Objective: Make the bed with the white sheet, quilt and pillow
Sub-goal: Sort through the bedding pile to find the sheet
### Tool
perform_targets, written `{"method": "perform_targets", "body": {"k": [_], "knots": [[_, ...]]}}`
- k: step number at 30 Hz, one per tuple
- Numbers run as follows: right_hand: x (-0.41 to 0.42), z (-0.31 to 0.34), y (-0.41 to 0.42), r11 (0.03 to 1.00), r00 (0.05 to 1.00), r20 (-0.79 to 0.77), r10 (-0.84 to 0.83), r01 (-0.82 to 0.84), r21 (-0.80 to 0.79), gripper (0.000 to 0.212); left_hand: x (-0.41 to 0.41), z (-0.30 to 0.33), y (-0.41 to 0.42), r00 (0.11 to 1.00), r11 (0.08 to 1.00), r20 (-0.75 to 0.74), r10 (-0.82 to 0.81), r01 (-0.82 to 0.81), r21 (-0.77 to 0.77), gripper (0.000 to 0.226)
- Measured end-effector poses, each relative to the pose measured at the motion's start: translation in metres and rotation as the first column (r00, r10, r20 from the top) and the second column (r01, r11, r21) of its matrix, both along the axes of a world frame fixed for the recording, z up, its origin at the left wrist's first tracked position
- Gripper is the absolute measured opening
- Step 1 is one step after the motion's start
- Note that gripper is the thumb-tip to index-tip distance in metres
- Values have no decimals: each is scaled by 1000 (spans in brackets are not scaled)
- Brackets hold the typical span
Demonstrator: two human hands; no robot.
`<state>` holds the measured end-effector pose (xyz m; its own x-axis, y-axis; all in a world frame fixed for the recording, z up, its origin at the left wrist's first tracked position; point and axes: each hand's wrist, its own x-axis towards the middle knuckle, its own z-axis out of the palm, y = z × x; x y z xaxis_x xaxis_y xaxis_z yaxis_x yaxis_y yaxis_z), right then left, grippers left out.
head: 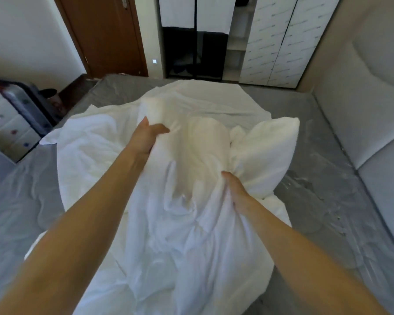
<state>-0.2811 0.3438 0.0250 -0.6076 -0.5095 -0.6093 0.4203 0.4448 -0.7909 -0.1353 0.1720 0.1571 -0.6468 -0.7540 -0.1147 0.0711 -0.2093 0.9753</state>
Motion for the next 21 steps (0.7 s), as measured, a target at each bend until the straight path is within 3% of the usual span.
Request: {"method": "perform_targets", "body": {"k": [2, 4, 7, 10, 13, 15, 16, 18, 19, 21], "knots": [[15, 20, -20, 989, 990, 139, 14, 7, -150, 45, -23, 37, 26, 993, 989, -9, -120, 119, -84, 49], [29, 43, -22, 972, 987, 154, 48, -10, -236, 15, -48, 57, 55, 966, 953, 41, -254, 257, -159, 54], [37, 43, -7, 947, 948, 311, 71, 34, -320, 30, -84, 36, 92, 856, 800, 332, -396, 499, -333, 63], [31, 10, 41, 944, 942, 328, -77, 174, -280, 29, -103, -33, 115, 668, 655, 587, -457, 699, -286, 66], [4, -21, 107, 782, 729, 522, -442, 599, -174, 31, -104, -108, 136, 458, 492, 807, -373, 835, -247, 66], [-15, -27, 135, 764, 754, 338, -563, 631, -135, 41, -104, -141, 155, 324, 363, 907, -270, 907, -216, 71], [-24, -24, 141, 806, 815, 105, -570, 579, -123, 51, -105, -151, 166, 282, 319, 930, -236, 926, -199, 74], [-40, -18, 134, 934, 872, -347, -344, 355, -34, 84, -110, -165, 190, 212, 239, 963, -166, 956, -170, 81], [-45, -19, 126, 960, 871, -444, -212, 270, 71, 100, -111, -169, 199, 194, 200, 972, -131, 966, -165, 82], [-51, -23, 112, 944, 923, -373, -99, 205, 258, 125, -108, -174, 212, 182, 133, 979, -95, 977, -169, 83]]}}
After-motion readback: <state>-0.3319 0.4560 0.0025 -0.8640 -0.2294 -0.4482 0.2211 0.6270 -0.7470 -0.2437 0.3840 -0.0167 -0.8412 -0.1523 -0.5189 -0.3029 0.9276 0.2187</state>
